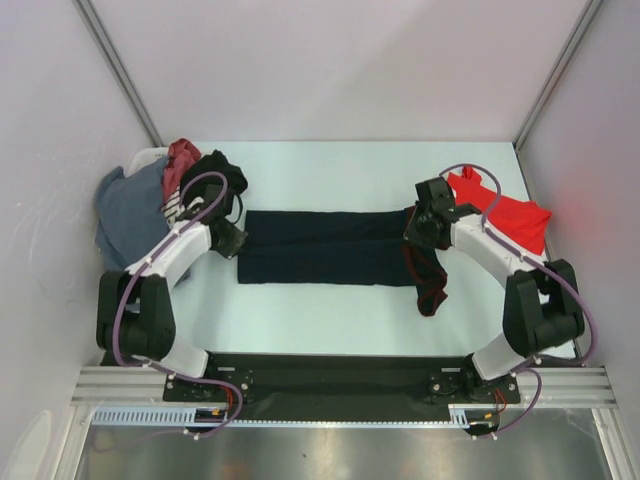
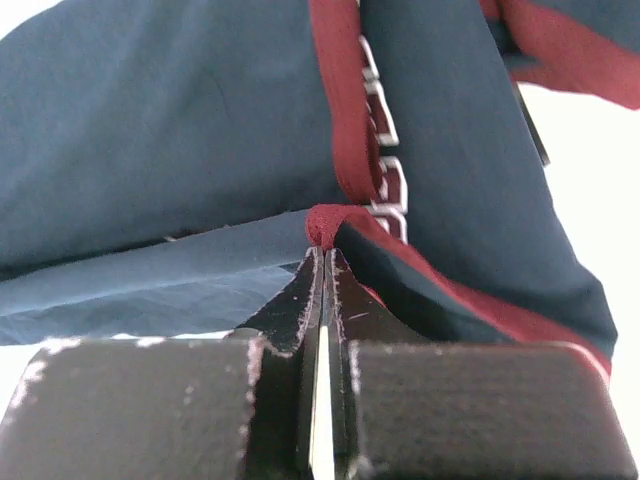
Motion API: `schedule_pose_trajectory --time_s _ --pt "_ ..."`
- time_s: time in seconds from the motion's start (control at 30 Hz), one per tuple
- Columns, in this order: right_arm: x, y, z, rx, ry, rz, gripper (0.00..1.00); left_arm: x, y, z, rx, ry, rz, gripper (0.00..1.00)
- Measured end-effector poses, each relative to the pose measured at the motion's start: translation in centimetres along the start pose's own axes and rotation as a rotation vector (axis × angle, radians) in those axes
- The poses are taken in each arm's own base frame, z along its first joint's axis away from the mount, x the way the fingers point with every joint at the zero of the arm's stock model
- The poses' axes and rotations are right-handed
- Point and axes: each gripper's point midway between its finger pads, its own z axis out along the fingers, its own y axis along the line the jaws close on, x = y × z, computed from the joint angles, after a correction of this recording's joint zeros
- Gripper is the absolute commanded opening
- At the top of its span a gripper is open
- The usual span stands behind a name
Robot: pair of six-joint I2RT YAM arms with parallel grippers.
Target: Fold and stack the tank tops
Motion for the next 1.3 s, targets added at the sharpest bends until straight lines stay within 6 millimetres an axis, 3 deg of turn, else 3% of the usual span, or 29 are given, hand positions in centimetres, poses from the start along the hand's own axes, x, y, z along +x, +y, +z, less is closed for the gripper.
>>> schedule_pose_trajectory --time_s 0.2,0.4,0.73,0.83,0.87,0.9,0.93,0.97,1.03,1.07,1.3 --pt "-1.9 1.0 2.0 0.000 0.007 -0.003 0.00 -1.2 -2.1 1.5 0.003 -0.002 0.004 0.00" --pt "-3.5 2.0 2.7 -0.006 -0.008 -0.003 0.00 -2.4 -3.5 1.7 0.013 -0.019 0.015 0.00" --pt "-4.1 1.4 5.1 0.030 0.013 0.007 0.00 -3.8 -5.3 3.9 -0.016 -0.021 0.040 0.02" --pt "-3.8 0.8 5.9 0.053 0.026 0.009 0.00 -3.9 -5.6 4.8 -0.029 -0.015 0.061 0.17" --pt "-3.8 0.7 6.1 0.059 0.026 0.009 0.00 -3.9 -5.6 5.1 -0.034 -0.014 0.070 0.41" --pt "-3.8 0.5 6.3 0.066 0.026 0.010 0.00 -4.0 -5.4 5.4 -0.042 -0.015 0.088 0.53" --pt "-3.8 0.4 6.5 0.072 0.024 0.010 0.02 -4.0 -5.3 5.6 -0.050 -0.017 0.096 0.59" --pt "-3.8 0.3 6.5 0.075 0.023 0.011 0.11 -4.1 -5.2 5.9 -0.056 -0.019 0.105 0.67" --pt "-3.9 0.2 6.6 0.078 0.016 0.015 0.22 -4.2 -5.0 6.1 -0.064 -0.021 0.119 0.69" --pt "-4.0 0.2 6.7 0.077 0.011 0.017 0.33 -4.2 -4.9 6.1 -0.067 -0.020 0.125 0.69" --pt "-3.2 -0.6 6.0 0.079 -0.017 0.022 0.59 -4.4 -4.6 5.2 -0.043 -0.041 0.192 0.73"
